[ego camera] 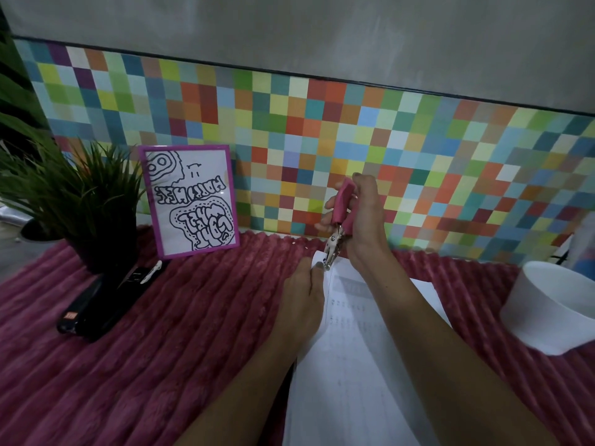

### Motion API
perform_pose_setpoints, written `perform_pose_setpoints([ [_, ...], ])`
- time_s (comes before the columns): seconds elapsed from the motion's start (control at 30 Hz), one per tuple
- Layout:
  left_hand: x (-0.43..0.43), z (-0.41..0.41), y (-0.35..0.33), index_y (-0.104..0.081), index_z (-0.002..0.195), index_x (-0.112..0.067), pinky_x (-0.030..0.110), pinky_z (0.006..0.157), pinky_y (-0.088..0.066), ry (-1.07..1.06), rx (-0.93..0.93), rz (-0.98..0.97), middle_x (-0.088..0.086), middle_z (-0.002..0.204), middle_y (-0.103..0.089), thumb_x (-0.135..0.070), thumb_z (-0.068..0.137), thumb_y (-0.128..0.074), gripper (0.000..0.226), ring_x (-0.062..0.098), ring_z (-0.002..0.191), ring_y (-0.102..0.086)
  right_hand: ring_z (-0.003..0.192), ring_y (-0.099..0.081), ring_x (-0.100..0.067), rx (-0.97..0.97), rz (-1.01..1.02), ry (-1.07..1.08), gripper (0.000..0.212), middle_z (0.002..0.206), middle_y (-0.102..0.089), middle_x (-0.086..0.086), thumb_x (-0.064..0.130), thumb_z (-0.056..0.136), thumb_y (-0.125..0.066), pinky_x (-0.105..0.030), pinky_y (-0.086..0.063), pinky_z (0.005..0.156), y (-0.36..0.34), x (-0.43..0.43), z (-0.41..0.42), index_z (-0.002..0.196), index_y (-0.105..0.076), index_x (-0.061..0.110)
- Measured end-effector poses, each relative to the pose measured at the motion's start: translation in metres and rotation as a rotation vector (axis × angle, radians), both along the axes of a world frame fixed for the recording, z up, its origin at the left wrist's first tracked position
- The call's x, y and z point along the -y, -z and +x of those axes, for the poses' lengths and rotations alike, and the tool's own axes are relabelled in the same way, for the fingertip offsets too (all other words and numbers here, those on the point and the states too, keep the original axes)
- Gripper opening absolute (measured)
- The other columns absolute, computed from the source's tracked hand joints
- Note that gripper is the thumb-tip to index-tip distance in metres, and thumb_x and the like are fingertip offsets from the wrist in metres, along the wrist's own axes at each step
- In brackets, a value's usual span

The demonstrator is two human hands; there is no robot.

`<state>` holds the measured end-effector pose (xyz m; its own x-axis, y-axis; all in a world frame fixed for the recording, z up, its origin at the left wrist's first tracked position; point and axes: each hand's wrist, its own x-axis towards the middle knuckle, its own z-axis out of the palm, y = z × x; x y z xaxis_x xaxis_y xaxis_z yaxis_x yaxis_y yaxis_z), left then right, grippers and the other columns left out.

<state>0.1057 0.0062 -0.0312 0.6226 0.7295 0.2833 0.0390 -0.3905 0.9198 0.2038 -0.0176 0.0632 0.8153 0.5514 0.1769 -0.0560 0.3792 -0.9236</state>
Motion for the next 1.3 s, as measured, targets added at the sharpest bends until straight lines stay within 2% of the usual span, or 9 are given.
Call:
perform_pose_setpoints([
  [0.1, -0.002, 0.0, 0.002, -0.05, 0.088, -0.014, 0.017, 0.058, -0.037, -0.003, 0.03, -0.017, 0.01, 0.075, -0.055, -0.023, 0.102, -0.038, 0.021, 0.01, 0.068, -0.048, 0.048, -0.052, -0.02, 0.007, -0.044, 0.056, 0.034, 0.067, -0.058, -0.009, 0.036, 0.092, -0.045, -0.039, -0.056, 0.059, 0.001, 0.009, 0.01, 0.095, -0.06, 0.006],
  [0.2, -0.002, 0.001, 0.003, -0.054, 0.093, -0.011, 0.034, 0.066, -0.047, 0.01, 0.044, -0.04, 0.016, 0.076, -0.056, -0.025, 0.102, -0.037, 0.024, 0.011, 0.067, -0.05, 0.046, -0.049, -0.02, -0.025, -0.071, 0.116, 0.032, 0.063, -0.058, -0.007, 0.036, 0.09, -0.046, -0.032, -0.05, 0.051, 0.003, 0.024, 0.023, 0.088, -0.061, 0.007],
  [0.33, -0.003, 0.001, 0.004, -0.056, 0.107, -0.016, 0.005, 0.073, -0.038, 0.018, 0.048, -0.046, 0.001, 0.094, -0.065, -0.024, 0.102, -0.036, 0.022, -0.002, 0.079, -0.056, 0.046, -0.046, -0.022, -0.057, -0.062, 0.201, 0.033, 0.061, -0.056, -0.008, 0.038, 0.089, -0.047, -0.03, -0.043, 0.046, 0.006, 0.046, 0.039, 0.08, -0.062, 0.01],
  [0.43, -0.002, 0.001, 0.003, -0.057, 0.115, -0.012, 0.004, 0.078, -0.036, 0.029, 0.033, -0.055, -0.002, 0.106, -0.065, -0.025, 0.103, -0.036, 0.028, -0.002, 0.09, -0.058, 0.045, -0.044, -0.023, -0.087, -0.022, 0.241, 0.034, 0.058, -0.053, -0.008, 0.037, 0.09, -0.046, -0.028, -0.038, 0.045, 0.006, 0.055, 0.044, 0.078, -0.061, 0.009],
  [0.6, -0.002, 0.004, 0.005, -0.058, 0.118, -0.011, 0.039, 0.105, -0.043, 0.045, 0.016, -0.075, 0.004, 0.117, -0.065, -0.029, 0.102, -0.035, 0.033, 0.016, 0.11, -0.06, 0.042, -0.04, -0.022, -0.094, 0.028, 0.237, 0.035, 0.057, -0.05, -0.009, 0.036, 0.091, -0.045, -0.026, -0.036, 0.044, 0.002, 0.056, 0.044, 0.078, -0.06, 0.008],
  [0.9, -0.001, 0.002, 0.005, -0.058, 0.106, -0.004, 0.043, 0.097, -0.047, 0.031, 0.009, -0.064, 0.013, 0.103, -0.066, -0.028, 0.102, -0.036, 0.033, 0.028, 0.1, -0.062, 0.043, -0.038, -0.023, -0.057, 0.015, 0.246, 0.031, 0.058, -0.051, -0.01, 0.036, 0.085, -0.048, -0.028, -0.035, 0.044, 0.002, 0.047, 0.038, 0.07, -0.06, 0.011],
  [1.03, 0.002, 0.001, 0.0, -0.057, 0.116, -0.01, 0.018, 0.096, -0.04, 0.03, -0.007, -0.073, -0.007, 0.109, -0.061, -0.028, 0.102, -0.036, 0.031, -0.002, 0.094, -0.056, 0.042, -0.039, -0.024, -0.054, 0.021, 0.268, 0.033, 0.056, -0.051, -0.01, 0.034, 0.087, -0.046, -0.027, -0.035, 0.043, 0.003, 0.047, 0.037, 0.068, -0.06, 0.011],
  [1.2, 0.002, 0.0, 0.001, -0.055, 0.1, -0.014, 0.026, 0.088, -0.047, 0.031, -0.008, -0.064, 0.006, 0.098, -0.066, -0.028, 0.102, -0.036, 0.024, 0.005, 0.086, -0.059, 0.042, -0.039, -0.023, -0.02, -0.006, 0.298, 0.033, 0.057, -0.051, -0.011, 0.034, 0.087, -0.045, -0.026, -0.035, 0.041, 0.004, 0.046, 0.036, 0.071, -0.059, 0.009],
  [1.3, 0.001, 0.001, 0.002, -0.057, 0.098, -0.01, 0.043, 0.085, -0.052, 0.04, -0.015, -0.06, 0.013, 0.091, -0.065, -0.029, 0.102, -0.036, 0.029, 0.023, 0.086, -0.063, 0.039, -0.037, -0.022, 0.005, -0.028, 0.353, 0.031, 0.055, -0.049, -0.011, 0.029, 0.088, -0.044, -0.025, -0.033, 0.039, 0.004, 0.044, 0.034, 0.066, -0.056, 0.01],
])
